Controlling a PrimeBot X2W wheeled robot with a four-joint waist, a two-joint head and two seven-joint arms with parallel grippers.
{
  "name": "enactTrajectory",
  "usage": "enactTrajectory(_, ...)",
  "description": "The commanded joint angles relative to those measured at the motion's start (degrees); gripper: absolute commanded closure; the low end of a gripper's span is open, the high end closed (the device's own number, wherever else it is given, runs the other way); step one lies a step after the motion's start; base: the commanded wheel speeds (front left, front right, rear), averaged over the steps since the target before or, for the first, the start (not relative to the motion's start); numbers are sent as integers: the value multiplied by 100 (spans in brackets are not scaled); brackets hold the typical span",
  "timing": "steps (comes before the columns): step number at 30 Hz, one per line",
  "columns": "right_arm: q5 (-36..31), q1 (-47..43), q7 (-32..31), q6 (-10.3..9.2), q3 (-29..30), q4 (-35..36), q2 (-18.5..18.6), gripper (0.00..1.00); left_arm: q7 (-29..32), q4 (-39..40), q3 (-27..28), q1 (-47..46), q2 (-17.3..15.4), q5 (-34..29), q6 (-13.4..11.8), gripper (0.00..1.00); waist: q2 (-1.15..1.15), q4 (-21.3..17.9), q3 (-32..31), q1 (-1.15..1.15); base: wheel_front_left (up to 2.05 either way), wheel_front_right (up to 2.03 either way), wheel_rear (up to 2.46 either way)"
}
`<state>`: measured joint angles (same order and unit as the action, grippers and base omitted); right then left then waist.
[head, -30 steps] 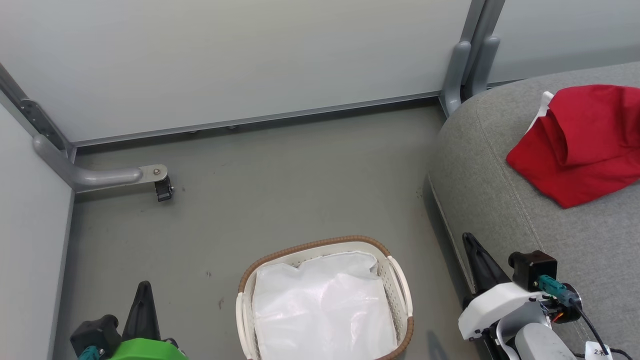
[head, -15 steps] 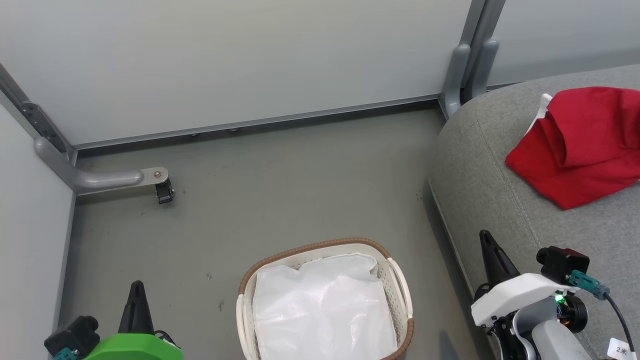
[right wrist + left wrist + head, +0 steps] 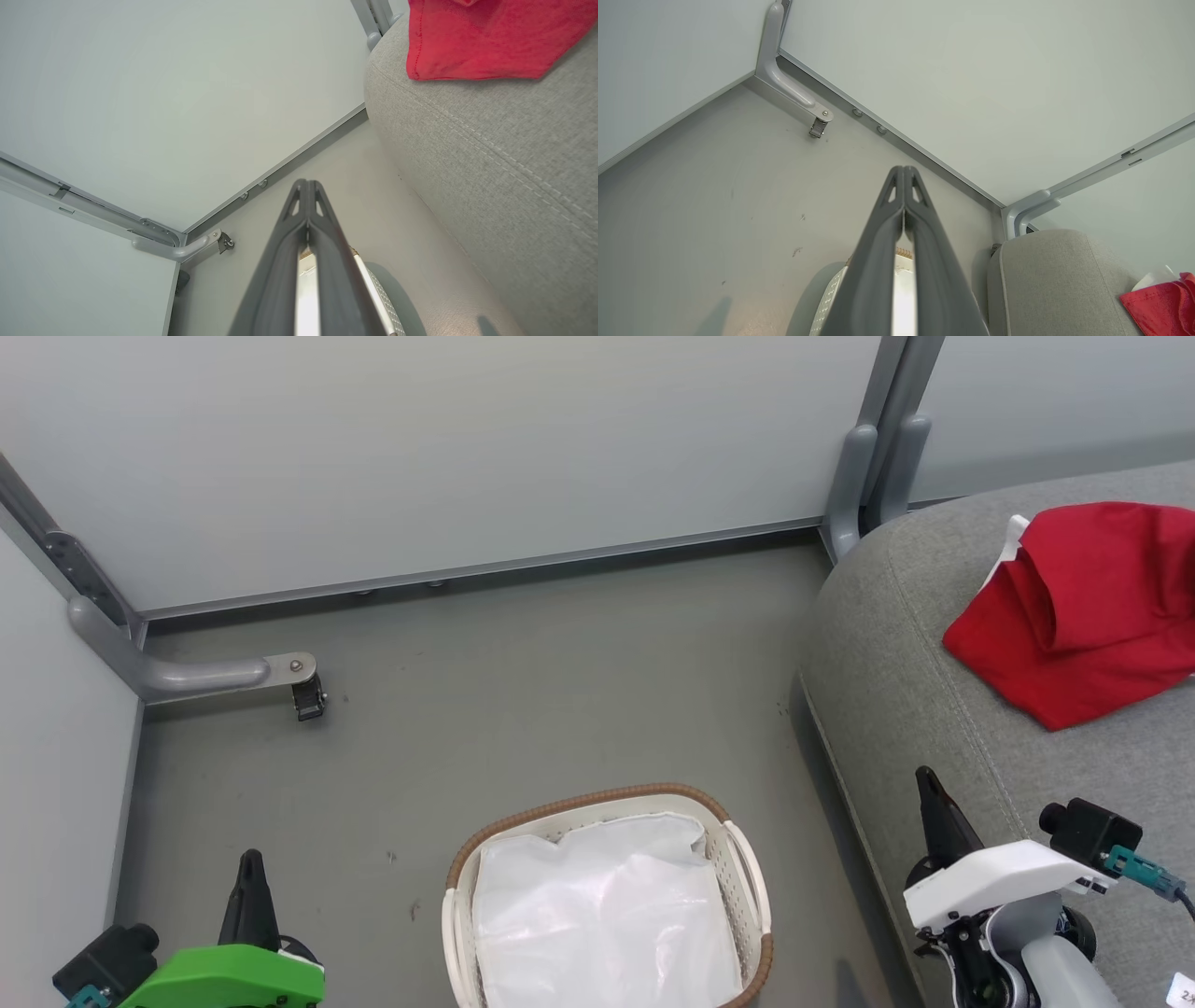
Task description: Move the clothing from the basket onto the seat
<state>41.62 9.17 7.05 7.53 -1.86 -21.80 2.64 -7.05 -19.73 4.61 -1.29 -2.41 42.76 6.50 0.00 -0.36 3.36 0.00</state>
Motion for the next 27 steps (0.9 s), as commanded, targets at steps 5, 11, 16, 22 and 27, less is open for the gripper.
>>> enactTrajectory(5,523,3,-131,-2,104,163,27,100,127,130,37,-191,-36,497,19,100,0,2,-19,0,0,0,0)
enactTrajectory(11,956,-27,-248,-3,176,226,28,100,247,175,52,-226,-39,928,29,100,0,5,-39,0,0,0,0)
enactTrajectory(16,1306,-54,-347,-3,235,275,28,100,343,211,65,-256,-42,1271,38,100,0,7,-56,0,0,0,0)
enactTrajectory(22,1697,-81,-451,-3,299,330,30,100,450,249,80,-285,-44,1653,46,100,0,9,-76,0,0,0,0)
enactTrajectory(27,2010,-98,-538,-4,351,374,30,100,535,281,92,-309,-47,1962,54,100,0,11,-93,0,0,0,0)
